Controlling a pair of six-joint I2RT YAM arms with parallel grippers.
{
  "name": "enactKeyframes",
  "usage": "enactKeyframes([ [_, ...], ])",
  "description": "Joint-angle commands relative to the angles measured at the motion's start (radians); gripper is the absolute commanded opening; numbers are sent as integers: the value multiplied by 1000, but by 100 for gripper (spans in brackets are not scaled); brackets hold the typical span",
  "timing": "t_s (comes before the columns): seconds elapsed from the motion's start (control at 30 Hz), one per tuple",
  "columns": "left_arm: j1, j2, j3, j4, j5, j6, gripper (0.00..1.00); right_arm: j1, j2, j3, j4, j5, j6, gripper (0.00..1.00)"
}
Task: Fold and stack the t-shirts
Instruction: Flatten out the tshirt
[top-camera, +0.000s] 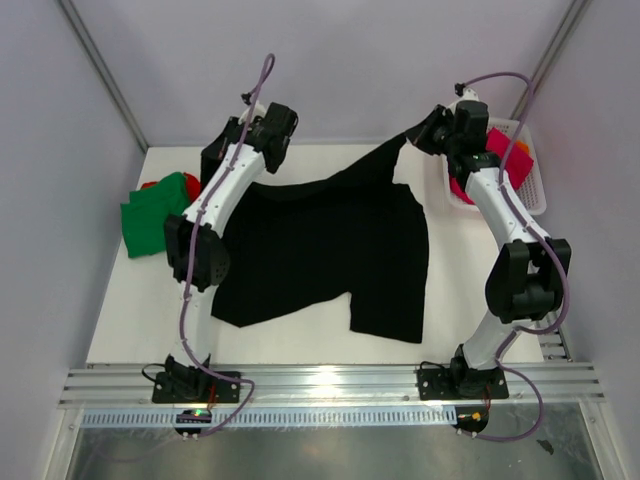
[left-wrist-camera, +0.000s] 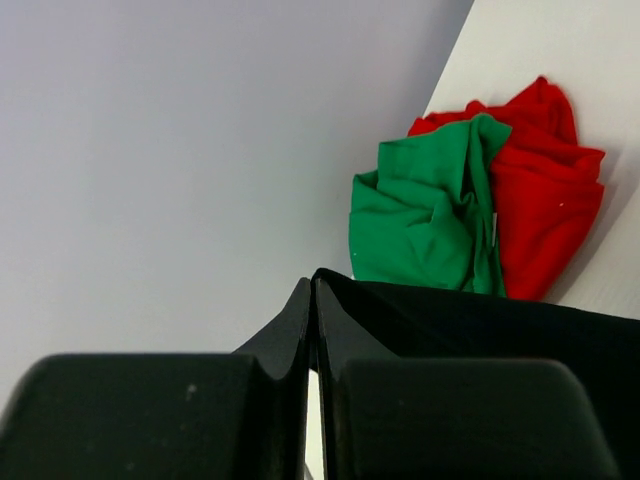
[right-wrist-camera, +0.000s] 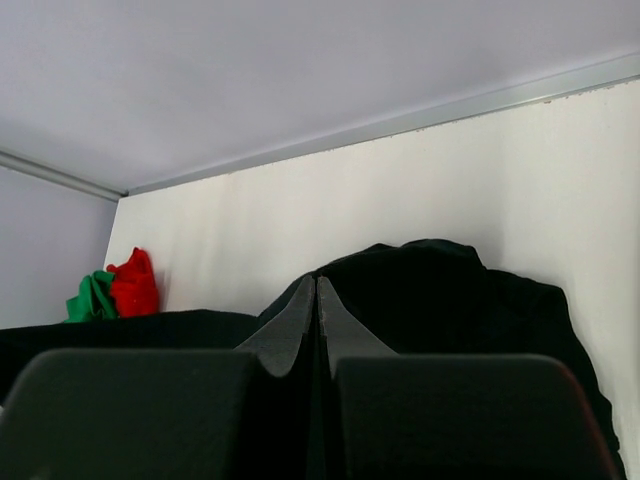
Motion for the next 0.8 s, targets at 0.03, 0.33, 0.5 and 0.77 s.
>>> enactKeyframes([
  [0.03,53,15,96,-226,48,-227,0,1,-78,14,56,30,-52,3],
  [0.33,53,12,90,-261,74,-255,0,1,-74,190,34,-130,-46,3],
  [0.5,53,8,102,-260,91,-254,0,1,-95,253,23,-168,-35,3],
  [0.77,53,4,108,-269,99,-260,0,1,-135,218,31,-182,-35,3],
])
